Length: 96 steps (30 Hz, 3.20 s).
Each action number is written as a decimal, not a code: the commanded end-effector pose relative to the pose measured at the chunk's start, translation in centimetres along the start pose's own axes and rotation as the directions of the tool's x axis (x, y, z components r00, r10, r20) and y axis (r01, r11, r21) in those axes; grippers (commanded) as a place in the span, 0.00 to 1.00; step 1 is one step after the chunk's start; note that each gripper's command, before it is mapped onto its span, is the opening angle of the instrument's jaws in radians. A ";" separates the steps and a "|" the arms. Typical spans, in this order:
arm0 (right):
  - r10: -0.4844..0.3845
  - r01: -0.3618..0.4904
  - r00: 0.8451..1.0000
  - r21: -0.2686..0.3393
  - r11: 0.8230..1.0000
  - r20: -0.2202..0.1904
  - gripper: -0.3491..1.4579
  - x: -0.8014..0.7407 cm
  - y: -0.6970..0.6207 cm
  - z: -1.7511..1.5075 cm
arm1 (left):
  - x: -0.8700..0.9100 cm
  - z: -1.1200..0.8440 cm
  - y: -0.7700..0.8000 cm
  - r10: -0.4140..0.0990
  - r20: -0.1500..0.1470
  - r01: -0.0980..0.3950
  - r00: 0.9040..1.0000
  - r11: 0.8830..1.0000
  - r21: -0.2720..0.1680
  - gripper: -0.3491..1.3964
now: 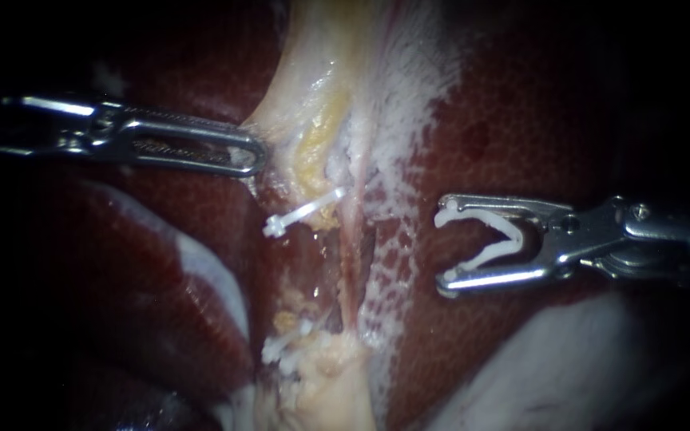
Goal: Clipping first clip right tube
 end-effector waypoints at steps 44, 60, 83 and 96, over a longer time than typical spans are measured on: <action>0.105 -0.105 0.994 0.036 0.994 0.019 0.52 -0.86 -0.05 1.40 | -0.20 -0.47 0.25 -0.013 0.006 0.013 1.000 1.000 -0.028 0.00; 0.155 -0.164 0.986 0.155 0.974 0.067 0.52 -0.78 -0.16 1.57 | -0.19 -0.47 0.24 -0.013 0.006 0.013 1.000 1.000 -0.028 0.00; 0.188 -0.210 0.976 0.231 0.950 0.112 0.40 -0.75 -0.17 1.64 | -0.19 -0.48 0.24 -0.013 0.007 0.013 1.000 1.000 -0.029 0.00; 0.252 -0.265 0.963 0.168 0.950 0.091 0.04 -0.79 0.04 1.47 | -0.19 -0.48 0.23 -0.013 0.007 0.013 1.000 1.000 -0.029 0.00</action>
